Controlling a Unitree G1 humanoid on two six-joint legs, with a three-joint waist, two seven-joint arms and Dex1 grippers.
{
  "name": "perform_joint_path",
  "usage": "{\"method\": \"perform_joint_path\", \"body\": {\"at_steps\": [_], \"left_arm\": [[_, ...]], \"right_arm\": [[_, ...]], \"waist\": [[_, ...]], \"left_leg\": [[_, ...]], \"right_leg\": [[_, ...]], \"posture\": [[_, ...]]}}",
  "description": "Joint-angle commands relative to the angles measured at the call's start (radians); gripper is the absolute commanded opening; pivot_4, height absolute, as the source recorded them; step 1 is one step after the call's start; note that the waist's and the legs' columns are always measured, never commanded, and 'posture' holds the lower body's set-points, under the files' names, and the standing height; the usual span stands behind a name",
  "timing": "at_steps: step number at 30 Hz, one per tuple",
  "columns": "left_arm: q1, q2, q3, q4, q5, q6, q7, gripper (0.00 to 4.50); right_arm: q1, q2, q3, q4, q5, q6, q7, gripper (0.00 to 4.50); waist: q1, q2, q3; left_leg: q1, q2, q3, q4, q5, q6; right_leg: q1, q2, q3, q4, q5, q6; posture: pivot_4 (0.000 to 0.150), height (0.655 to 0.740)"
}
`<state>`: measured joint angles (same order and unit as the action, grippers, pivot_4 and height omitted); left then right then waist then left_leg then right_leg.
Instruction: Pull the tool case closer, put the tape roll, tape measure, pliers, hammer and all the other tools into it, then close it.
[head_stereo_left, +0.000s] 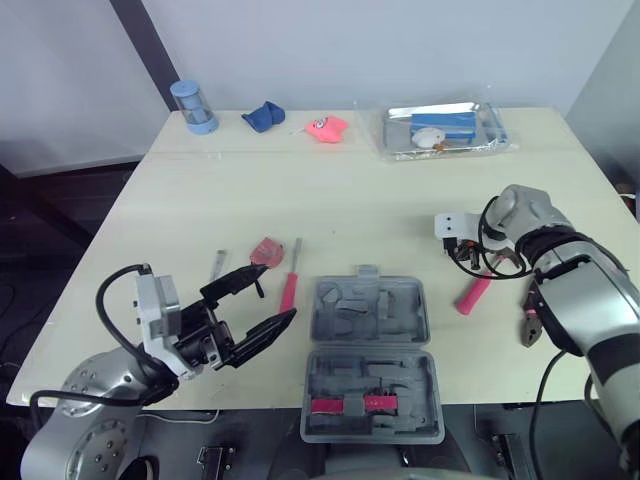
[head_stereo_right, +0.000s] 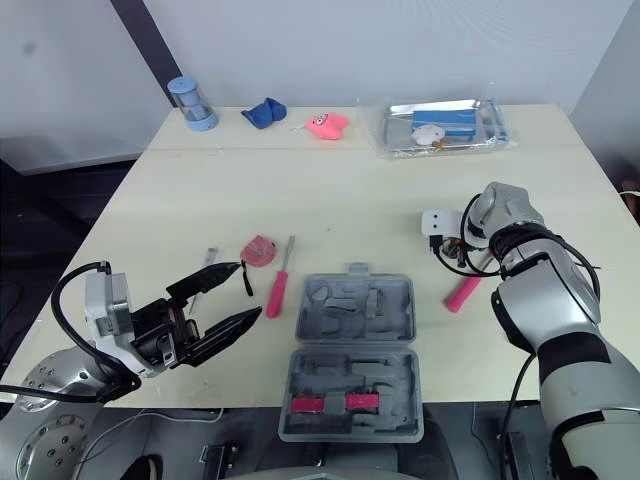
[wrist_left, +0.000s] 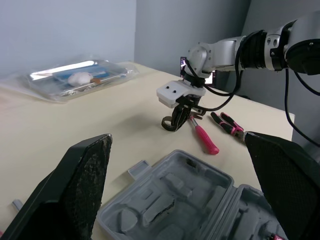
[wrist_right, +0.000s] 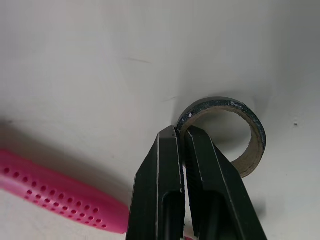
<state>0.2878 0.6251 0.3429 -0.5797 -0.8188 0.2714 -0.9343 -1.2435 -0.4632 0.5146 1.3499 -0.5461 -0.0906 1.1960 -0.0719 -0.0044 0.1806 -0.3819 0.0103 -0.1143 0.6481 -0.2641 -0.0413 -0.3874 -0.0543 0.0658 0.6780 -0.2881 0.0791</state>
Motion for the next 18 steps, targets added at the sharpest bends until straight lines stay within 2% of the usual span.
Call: {"method": "perform_joint_path", "body": {"at_steps": [1,8,12,18], "left_arm": [[-0.009,0.019,0.005,-0.020,-0.009,-0.006,-0.026,4.50],[-0.014,0.078,0.007,0.041,0.029,0.001,-0.108,4.50],[-0.023,0.108,0.020,0.108,0.053,-0.021,-0.171,4.50],[-0.009,0.123,0.046,0.178,0.088,-0.065,-0.243,4.50]], "right_arm": [[-0.043,-0.034,0.012,-0.042,-0.018,-0.064,0.038,0.07],[-0.037,-0.092,0.024,-0.156,-0.015,-0.180,0.202,0.07],[-0.007,-0.099,0.020,-0.308,0.006,-0.191,0.289,0.07],[0.064,-0.088,0.037,-0.640,0.066,-0.091,0.416,0.07]], "waist": [[0.000,0.000,0.000],[-0.002,0.002,0.002],[-0.002,0.004,0.003],[0.002,0.004,0.004]], "left_leg": [[0.000,0.000,0.000,0.000,0.000,0.000],[0.000,0.000,0.000,0.000,0.000,0.000],[0.000,0.000,0.000,0.000,0.000,0.000],[0.000,0.000,0.000,-0.001,0.000,0.000]], "right_leg": [[0.000,0.000,0.000,0.000,0.000,0.000],[0.000,0.000,0.000,0.000,0.000,0.000],[0.000,0.000,0.000,0.000,0.000,0.000],[-0.001,0.000,0.000,0.000,0.000,0.000]], "posture": [[0.150,0.7400],[0.150,0.7400],[0.150,0.7400],[0.150,0.7400]]}}
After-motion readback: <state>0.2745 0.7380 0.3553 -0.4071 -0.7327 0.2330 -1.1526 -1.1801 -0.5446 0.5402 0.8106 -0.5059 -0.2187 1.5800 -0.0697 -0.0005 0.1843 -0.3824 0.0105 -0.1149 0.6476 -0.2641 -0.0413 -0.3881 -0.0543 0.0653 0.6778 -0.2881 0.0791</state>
